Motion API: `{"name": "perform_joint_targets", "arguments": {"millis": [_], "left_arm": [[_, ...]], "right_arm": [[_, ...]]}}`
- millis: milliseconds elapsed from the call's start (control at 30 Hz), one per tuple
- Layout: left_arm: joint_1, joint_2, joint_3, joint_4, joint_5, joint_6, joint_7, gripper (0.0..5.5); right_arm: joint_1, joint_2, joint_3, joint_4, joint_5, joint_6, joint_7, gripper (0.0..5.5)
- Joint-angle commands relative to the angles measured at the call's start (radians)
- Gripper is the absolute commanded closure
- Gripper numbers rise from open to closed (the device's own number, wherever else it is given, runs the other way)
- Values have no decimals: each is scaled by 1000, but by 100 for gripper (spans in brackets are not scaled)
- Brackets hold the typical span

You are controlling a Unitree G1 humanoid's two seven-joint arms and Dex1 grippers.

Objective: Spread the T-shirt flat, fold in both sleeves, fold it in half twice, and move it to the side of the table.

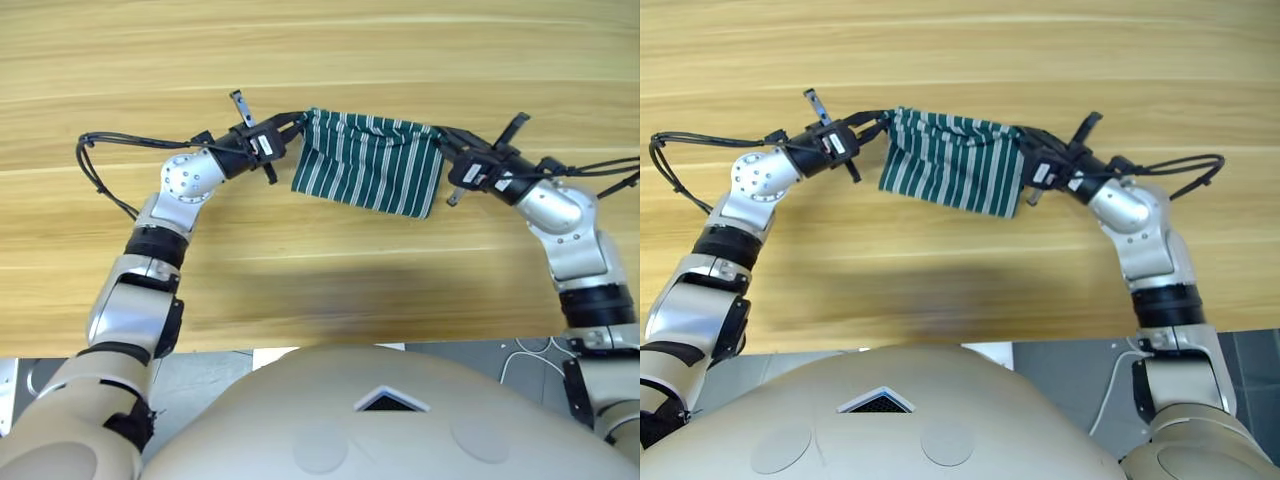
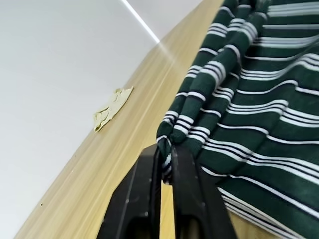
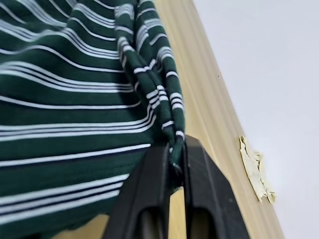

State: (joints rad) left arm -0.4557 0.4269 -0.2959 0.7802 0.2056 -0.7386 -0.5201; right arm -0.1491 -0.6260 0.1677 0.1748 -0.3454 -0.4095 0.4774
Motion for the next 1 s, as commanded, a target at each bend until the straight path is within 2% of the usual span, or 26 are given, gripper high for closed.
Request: {"name": "perform_joint_targets", "arguments": {"millis": [33, 233, 433, 467, 600, 700, 767, 933, 1000], "left_arm": [[-57, -19, -5, 86, 59, 12, 59, 533], [-123, -68, -21, 227, 107, 19, 106, 533], [-206, -136, -3, 363, 114, 18, 162, 533], [-219, -144, 1, 386, 117, 25, 178, 506], [-250, -162, 14, 444, 117, 46, 200, 445], [-284, -146, -45, 470, 225, 93, 362, 402], [-296, -147, -51, 479, 247, 96, 407, 365], [-338, -154, 44, 474, 168, 55, 511, 287], [-340, -156, 108, 468, 98, 22, 489, 279]], "right_arm": [[-89, 38, 42, 147, -56, 6, -46, 534], [-168, 75, 123, 379, -162, 25, -121, 534], [-140, 75, 161, 424, -189, 57, -158, 534], [-134, 76, 162, 421, -186, 65, -164, 505], [-126, 91, 136, 400, -138, 102, -175, 446], [-111, 98, 71, 348, 4, 99, -105, 401], [-105, 98, 35, 322, 91, 104, -54, 364], [-131, 126, -35, 317, 227, 155, 11, 281], [-149, 138, -60, 305, 257, 176, 6, 246]]}}
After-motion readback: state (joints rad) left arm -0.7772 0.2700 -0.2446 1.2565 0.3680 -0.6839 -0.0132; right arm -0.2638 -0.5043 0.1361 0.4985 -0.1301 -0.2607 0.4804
